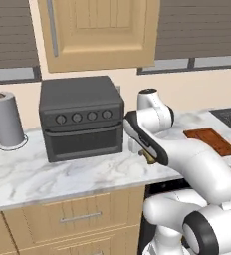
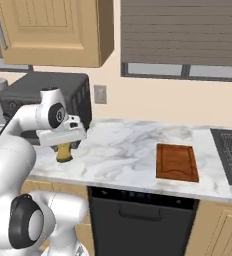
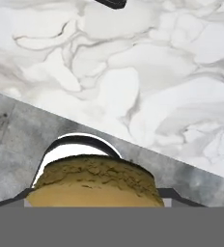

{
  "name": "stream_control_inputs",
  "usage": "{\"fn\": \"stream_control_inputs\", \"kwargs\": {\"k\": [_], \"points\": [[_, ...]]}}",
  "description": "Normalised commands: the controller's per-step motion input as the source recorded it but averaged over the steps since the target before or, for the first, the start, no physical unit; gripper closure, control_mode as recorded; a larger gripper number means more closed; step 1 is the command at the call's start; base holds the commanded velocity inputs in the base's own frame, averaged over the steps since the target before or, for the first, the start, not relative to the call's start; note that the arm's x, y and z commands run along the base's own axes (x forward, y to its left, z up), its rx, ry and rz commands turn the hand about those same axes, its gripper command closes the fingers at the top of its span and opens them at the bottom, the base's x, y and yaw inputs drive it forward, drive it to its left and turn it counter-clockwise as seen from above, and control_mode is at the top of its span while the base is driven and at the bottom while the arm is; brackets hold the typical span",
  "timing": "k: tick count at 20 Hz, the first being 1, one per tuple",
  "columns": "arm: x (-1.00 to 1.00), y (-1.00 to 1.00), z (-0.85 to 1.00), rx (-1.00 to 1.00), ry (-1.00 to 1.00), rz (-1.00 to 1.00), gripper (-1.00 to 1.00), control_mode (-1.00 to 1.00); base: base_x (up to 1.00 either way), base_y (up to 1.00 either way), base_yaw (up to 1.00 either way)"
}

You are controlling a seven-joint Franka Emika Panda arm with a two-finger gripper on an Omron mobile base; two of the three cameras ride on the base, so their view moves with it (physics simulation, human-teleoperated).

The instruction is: Pick up the sponge from the counter and clean the cutting board by briefly scrubbing or pressing down on the cutting board. Once finished, release the sponge.

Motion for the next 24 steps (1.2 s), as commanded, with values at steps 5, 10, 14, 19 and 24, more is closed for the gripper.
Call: {"fn": "stream_control_inputs", "kwargs": {"k": [5,10,14,19,24], "points": [[0.00,0.00,0.00,0.00,0.00,0.00,1.00,1.00,0.30,-0.91,0.00],[0.00,0.00,0.00,0.00,0.00,0.00,1.00,1.00,0.43,-0.84,-0.01],[0.00,0.00,0.00,0.00,0.00,0.00,1.00,1.00,0.62,-0.75,0.00],[0.19,-0.06,0.00,0.03,0.00,0.03,1.00,-1.00,0.63,-0.42,0.01],[0.80,-0.23,-0.31,0.05,0.18,0.40,1.00,-1.00,0.00,0.00,0.00]]}}
